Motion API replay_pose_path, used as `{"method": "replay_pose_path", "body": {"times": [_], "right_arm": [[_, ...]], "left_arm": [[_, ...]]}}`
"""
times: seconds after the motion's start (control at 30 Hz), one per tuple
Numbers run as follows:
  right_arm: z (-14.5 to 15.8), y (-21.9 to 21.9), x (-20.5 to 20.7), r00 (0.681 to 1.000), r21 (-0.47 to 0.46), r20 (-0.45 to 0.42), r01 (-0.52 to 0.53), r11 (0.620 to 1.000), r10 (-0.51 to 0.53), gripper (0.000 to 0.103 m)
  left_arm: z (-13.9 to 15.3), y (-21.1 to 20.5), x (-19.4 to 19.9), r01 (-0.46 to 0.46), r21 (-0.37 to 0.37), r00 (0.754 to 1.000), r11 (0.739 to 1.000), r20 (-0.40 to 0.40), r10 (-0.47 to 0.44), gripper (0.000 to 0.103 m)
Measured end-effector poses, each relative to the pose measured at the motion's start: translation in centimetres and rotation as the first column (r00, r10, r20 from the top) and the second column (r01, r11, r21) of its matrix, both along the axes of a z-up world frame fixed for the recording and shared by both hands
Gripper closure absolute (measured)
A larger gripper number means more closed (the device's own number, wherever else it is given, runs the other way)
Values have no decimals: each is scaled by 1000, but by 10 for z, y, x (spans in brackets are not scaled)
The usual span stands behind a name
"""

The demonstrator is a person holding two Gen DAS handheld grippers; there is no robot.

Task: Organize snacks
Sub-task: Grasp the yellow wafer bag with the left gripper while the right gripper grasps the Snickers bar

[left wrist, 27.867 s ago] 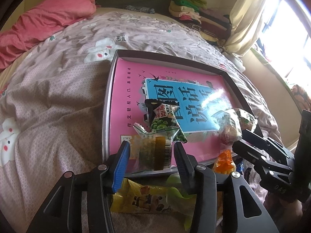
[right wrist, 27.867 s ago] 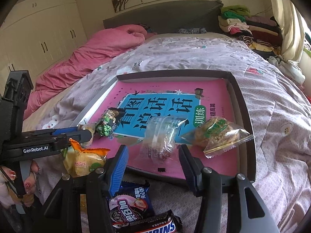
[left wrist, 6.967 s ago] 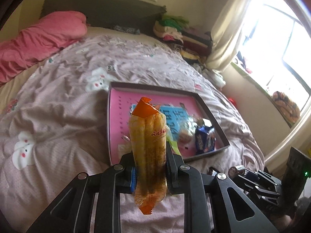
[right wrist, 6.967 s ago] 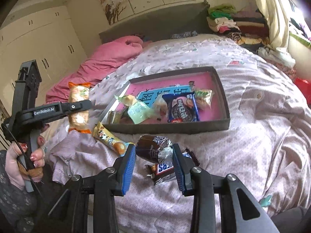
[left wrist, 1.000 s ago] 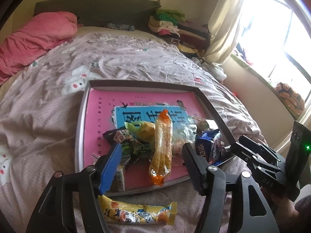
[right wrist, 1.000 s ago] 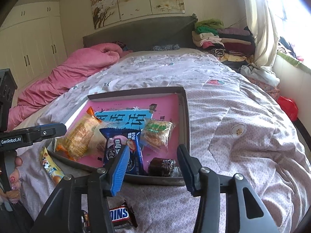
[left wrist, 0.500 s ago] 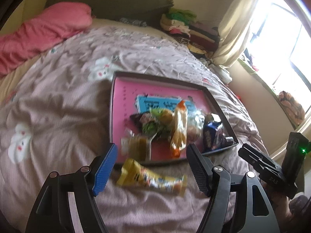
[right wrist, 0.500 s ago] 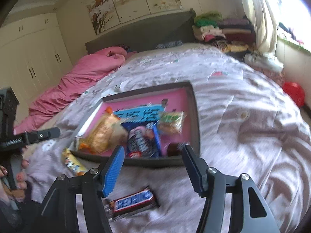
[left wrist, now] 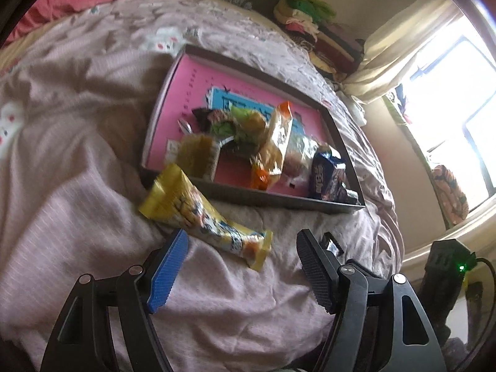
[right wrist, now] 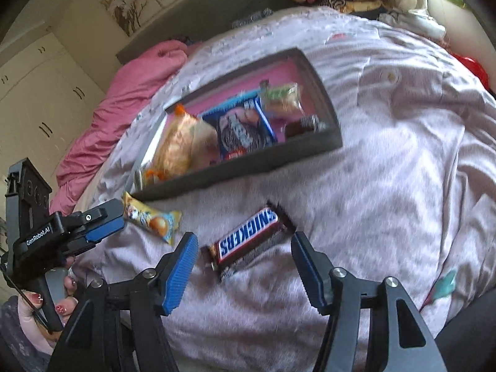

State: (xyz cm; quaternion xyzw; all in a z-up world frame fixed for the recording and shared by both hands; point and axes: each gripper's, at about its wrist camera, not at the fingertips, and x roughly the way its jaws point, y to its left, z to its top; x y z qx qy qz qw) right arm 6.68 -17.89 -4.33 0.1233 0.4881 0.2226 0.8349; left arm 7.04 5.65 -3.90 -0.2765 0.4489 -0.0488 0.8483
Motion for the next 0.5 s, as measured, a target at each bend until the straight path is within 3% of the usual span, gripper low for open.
{"method": "replay_pose_path", "body": {"times": [0.37,0.5], "right_arm": [[-22,24,16,998,-21,-46,-48,999,47,42],[-22,37,21,995,-42,-15,-95,995,95,51]], "left_arm": [[-25,4,21,-76,-39,995,996,-68,74,30],[-29,5,30,-88,-47,994,995,-74,85,30]]}}
